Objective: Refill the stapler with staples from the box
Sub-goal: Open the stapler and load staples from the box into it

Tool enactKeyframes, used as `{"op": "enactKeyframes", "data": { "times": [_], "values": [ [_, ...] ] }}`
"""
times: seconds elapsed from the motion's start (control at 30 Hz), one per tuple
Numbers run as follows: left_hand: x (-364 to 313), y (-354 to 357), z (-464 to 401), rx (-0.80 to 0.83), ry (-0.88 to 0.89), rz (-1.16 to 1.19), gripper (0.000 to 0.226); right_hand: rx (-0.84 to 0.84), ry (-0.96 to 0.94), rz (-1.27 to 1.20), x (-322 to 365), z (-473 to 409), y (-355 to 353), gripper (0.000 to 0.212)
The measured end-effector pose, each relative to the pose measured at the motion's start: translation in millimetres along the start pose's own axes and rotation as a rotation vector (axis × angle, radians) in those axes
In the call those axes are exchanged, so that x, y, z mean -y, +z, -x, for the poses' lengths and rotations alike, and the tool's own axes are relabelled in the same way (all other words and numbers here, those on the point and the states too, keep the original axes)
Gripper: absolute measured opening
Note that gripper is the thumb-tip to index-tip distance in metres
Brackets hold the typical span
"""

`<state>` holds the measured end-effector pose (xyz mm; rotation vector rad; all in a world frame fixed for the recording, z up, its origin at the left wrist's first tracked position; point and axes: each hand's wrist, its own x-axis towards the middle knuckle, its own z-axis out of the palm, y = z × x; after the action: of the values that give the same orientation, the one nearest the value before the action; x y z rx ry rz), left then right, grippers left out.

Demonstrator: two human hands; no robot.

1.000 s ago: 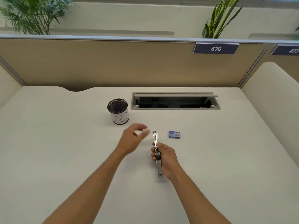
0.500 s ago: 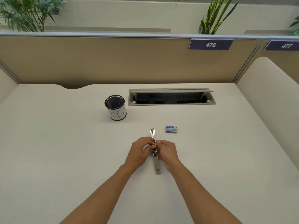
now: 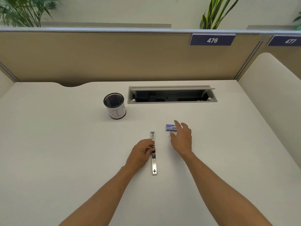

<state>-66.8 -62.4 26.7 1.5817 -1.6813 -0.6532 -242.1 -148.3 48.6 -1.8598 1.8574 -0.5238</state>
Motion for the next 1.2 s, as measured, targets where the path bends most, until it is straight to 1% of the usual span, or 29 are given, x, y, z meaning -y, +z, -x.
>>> {"op": "enactKeyframes", "data": {
  "times": [0.07,0.13,0.23,0.3,0.37,0.43,0.5,0.57,0.63,0.7,0.77,0.87,0.93,1.0,1.13,1.2],
  "values": [
    [0,1,0,-0.002,0.016,-0.016,0.012,0.05,-0.052,0.177,-3,-6,3,0.053],
    [0,1,0,0.0,0.023,-0.021,0.012,0.065,-0.097,0.257,-4,-11,5,0.047],
    [-1,0,2,-0.017,-0.012,0.013,0.023,0.038,-0.135,0.23,-3,-13,5,0.035],
    [-2,-1,4,-0.048,-0.041,0.045,0.033,0.025,-0.156,0.188,-3,-11,4,0.032],
    [-5,-4,5,-0.093,-0.052,0.055,0.038,0.017,-0.163,0.117,-4,-6,3,0.035],
    [-9,-9,3,-0.143,-0.026,0.046,0.042,0.035,-0.155,0.023,-1,0,2,0.043],
    [-12,-15,-3,-0.167,0.011,0.025,0.046,0.067,-0.151,-0.105,5,5,0,0.04],
    [-15,-20,-10,-0.135,0.025,0.0,0.051,0.098,-0.168,-0.203,12,9,-3,0.034],
    [-19,-24,-17,-0.096,0.035,-0.027,0.053,0.117,-0.199,-0.257,20,13,-6,0.033],
    [-23,-27,-23,-0.064,0.03,-0.027,0.052,0.145,-0.233,-0.312,26,18,-10,0.033],
    [-26,-29,-26,-0.032,0.022,-0.018,0.047,0.175,-0.264,-0.361,31,23,-14,0.033],
    [-28,-32,-26,-0.034,0.019,0.005,0.037,0.171,-0.275,-0.411,34,30,-20,0.034],
    [-30,-32,-24,-0.038,0.012,0.026,0.035,0.171,-0.238,-0.487,33,33,-23,0.036],
    [-33,-33,-22,-0.049,-0.008,0.073,0.035,0.189,-0.159,-0.613,32,38,-27,0.036],
    [-40,-34,-21,-0.081,-0.054,0.172,0.034,0.158,0.018,-0.889,33,47,-28,0.023],
    [-43,-33,-19,-0.08,-0.056,0.196,0.034,0.153,0.083,-1.0,35,49,-28,0.022]
  ]
}}
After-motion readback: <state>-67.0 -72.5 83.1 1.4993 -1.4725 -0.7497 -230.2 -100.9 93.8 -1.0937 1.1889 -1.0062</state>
